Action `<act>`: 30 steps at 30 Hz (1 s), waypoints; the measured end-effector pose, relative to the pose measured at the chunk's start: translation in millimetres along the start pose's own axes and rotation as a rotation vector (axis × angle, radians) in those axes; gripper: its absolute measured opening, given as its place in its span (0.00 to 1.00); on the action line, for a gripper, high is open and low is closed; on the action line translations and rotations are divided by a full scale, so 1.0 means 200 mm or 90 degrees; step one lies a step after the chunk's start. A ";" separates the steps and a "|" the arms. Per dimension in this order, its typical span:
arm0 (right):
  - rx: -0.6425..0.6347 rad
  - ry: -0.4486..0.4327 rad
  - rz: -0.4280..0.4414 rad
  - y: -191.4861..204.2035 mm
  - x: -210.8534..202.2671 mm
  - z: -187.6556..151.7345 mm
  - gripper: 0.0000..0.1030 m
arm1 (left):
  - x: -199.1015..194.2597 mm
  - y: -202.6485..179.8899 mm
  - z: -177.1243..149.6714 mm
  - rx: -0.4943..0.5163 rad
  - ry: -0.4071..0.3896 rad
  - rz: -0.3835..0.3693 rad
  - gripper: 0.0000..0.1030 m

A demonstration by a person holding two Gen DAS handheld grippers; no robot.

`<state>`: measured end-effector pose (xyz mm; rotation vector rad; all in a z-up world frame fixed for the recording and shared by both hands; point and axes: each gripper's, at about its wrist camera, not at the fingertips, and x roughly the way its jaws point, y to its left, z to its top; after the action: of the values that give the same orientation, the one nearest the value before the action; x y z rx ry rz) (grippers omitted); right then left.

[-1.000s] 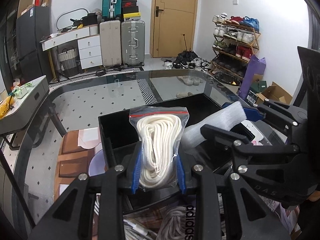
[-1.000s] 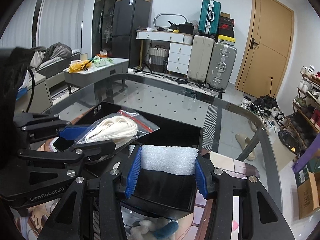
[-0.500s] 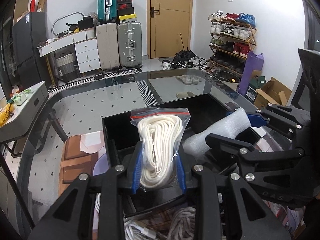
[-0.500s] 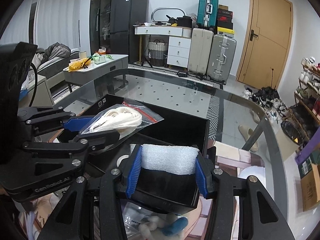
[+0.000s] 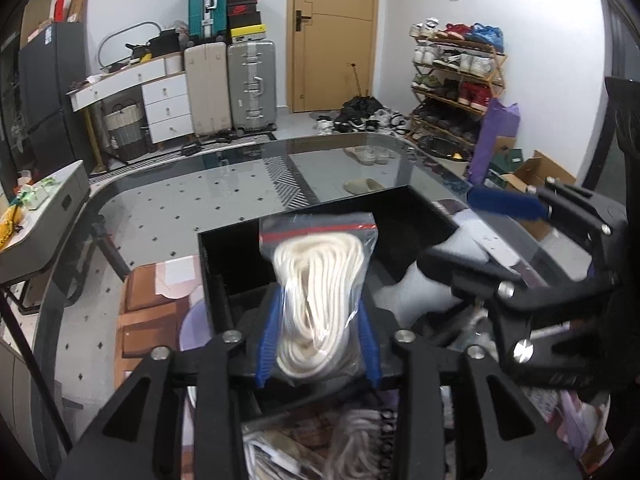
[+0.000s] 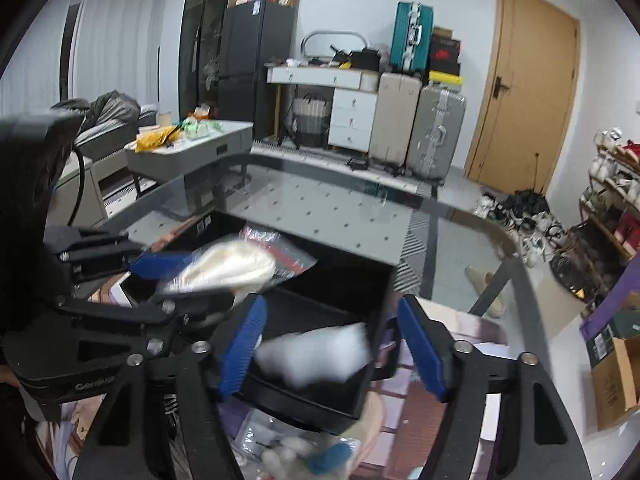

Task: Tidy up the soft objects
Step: 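Lower and release the rope bag from left tool while right tool drops bubble wrap into box, then move left tool to the green sachet while right tool reaches the red-and-white packet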

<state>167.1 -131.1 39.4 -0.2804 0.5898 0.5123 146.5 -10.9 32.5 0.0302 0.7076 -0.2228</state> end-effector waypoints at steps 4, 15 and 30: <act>0.016 -0.010 -0.022 -0.04 -0.07 -0.01 0.80 | -0.03 -0.02 0.00 0.009 -0.004 0.008 0.56; 0.075 -0.020 -0.035 -0.12 -0.30 -0.09 0.99 | -0.19 0.00 -0.04 -0.033 -0.032 0.023 1.00; 0.133 0.000 -0.022 -0.15 -0.54 -0.29 0.99 | -0.45 0.04 -0.16 -0.063 -0.064 0.044 1.00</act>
<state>80.1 -219.0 59.6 -0.0926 0.6329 0.4133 60.5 17.9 65.7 -0.0507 0.6150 -0.1221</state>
